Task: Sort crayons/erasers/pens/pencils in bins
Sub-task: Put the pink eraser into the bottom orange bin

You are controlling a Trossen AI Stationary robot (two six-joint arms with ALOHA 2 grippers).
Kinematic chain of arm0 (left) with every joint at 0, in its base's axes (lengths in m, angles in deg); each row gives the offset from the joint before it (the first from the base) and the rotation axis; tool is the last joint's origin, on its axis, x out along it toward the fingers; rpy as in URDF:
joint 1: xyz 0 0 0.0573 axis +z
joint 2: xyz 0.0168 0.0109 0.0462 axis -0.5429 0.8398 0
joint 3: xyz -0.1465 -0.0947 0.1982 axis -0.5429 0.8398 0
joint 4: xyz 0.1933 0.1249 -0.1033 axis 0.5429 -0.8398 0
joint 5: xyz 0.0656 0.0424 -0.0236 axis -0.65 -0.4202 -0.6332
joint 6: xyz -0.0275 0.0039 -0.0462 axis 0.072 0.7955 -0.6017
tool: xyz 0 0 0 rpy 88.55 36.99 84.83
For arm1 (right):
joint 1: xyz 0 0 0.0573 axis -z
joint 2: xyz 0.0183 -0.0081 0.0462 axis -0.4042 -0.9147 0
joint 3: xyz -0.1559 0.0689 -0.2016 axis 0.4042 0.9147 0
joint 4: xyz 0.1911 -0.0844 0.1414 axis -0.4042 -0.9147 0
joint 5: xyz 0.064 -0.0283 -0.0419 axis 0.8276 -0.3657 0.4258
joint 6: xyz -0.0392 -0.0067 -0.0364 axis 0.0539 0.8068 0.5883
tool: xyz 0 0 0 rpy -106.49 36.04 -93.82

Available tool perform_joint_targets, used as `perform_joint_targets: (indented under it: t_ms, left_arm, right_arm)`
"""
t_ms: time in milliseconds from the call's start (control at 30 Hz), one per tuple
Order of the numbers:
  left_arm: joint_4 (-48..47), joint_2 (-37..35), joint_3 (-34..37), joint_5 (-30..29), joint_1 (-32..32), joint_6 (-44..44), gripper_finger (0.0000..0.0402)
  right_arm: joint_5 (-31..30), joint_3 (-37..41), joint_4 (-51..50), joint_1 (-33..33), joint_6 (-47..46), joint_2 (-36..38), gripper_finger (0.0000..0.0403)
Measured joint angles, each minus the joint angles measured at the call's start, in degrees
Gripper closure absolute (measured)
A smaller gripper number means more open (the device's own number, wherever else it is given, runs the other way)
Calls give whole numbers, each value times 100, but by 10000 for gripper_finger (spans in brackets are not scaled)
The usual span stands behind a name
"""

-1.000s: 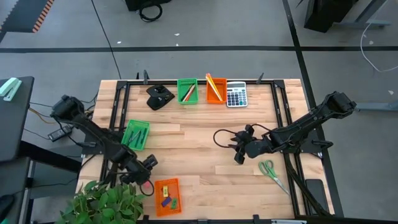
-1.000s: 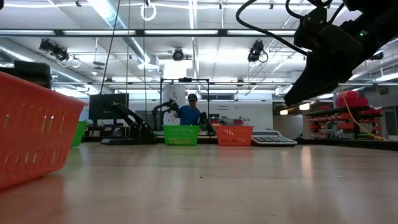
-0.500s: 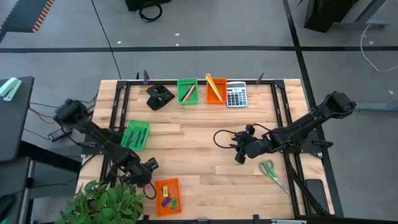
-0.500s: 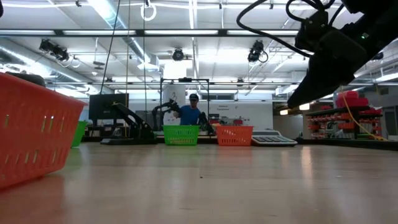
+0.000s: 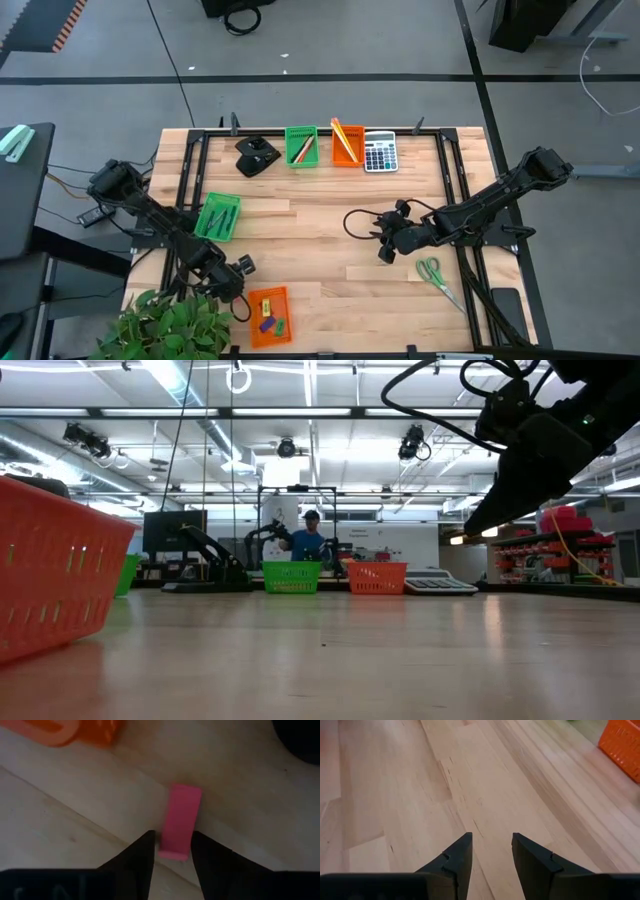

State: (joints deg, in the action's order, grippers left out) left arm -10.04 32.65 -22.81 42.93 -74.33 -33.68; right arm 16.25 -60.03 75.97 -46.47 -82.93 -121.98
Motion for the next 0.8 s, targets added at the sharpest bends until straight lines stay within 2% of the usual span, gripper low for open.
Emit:
perform_joint_targets:
  t_ms: [300, 533, 800]
  left_arm:
    - [56, 5, 4, 16, -2, -13, 309]
    - [49, 5, 4, -27, 15, -25, 306]
    - [-960, 29, -511, -312, 9, 97, 314]
  right_arm:
    - [0, 0, -26, 0, 26, 0, 258]
    - [0, 0, -70, -4, 26, 0, 258]
    - [0, 0, -159, -5, 41, 0, 258]
